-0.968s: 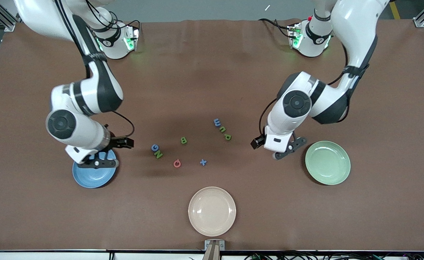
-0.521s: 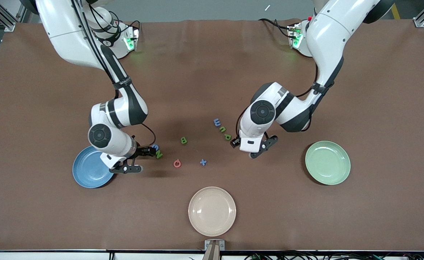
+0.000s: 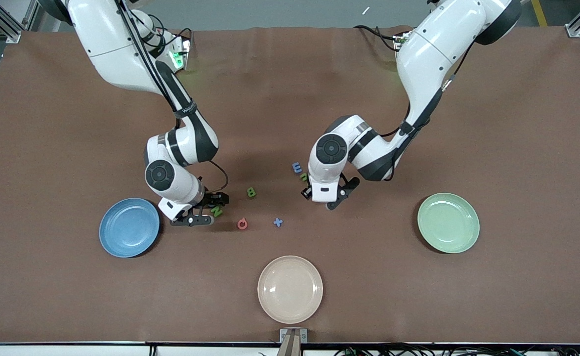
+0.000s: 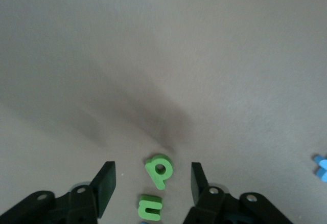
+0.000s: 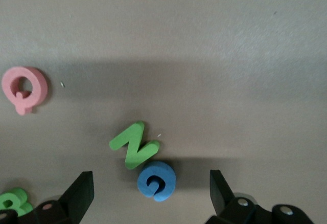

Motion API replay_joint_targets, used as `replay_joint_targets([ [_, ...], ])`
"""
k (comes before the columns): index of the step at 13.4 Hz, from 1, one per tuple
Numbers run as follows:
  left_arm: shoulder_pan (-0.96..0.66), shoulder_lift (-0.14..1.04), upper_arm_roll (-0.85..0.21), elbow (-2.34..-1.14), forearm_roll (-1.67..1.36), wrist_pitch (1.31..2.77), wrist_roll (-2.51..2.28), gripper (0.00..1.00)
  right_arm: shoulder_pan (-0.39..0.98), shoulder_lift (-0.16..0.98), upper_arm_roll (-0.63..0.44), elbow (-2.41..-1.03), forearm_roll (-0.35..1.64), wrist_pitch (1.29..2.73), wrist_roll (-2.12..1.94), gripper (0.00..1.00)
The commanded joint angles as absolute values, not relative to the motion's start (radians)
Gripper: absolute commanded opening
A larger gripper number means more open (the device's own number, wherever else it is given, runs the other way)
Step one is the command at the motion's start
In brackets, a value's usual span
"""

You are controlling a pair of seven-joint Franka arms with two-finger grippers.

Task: Sort uppercase to blue plate, lowercase to green plate
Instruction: 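Reach the blue G with the right gripper while the left gripper reaches the a, then release the G onto the blue plate while the left gripper releases the a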

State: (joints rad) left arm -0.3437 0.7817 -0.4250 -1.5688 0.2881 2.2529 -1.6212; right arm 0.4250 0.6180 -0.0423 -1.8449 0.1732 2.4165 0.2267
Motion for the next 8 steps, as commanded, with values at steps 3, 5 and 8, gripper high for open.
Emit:
replay_joint_targets([
  [3,-0.367,0.833,-0.419,-1.545,0.327,2.299,-1.66,0.62,0.431,0.597,-0.048,-1.905,0.187,2.47,0.222,0.93],
  [5,-0.37,0.844,-0.419,-1.545,0.331,2.301,-1.66,0.59,0.431,0.597,-0.048,-1.907,0.187,2.465,0.221,0.84],
  [8,-0.374,0.851,-0.419,-1.543,0.331,2.301,-1.66,0.54,0.437,0.597,-0.049,-1.91,0.186,2.462,0.221,0.61],
])
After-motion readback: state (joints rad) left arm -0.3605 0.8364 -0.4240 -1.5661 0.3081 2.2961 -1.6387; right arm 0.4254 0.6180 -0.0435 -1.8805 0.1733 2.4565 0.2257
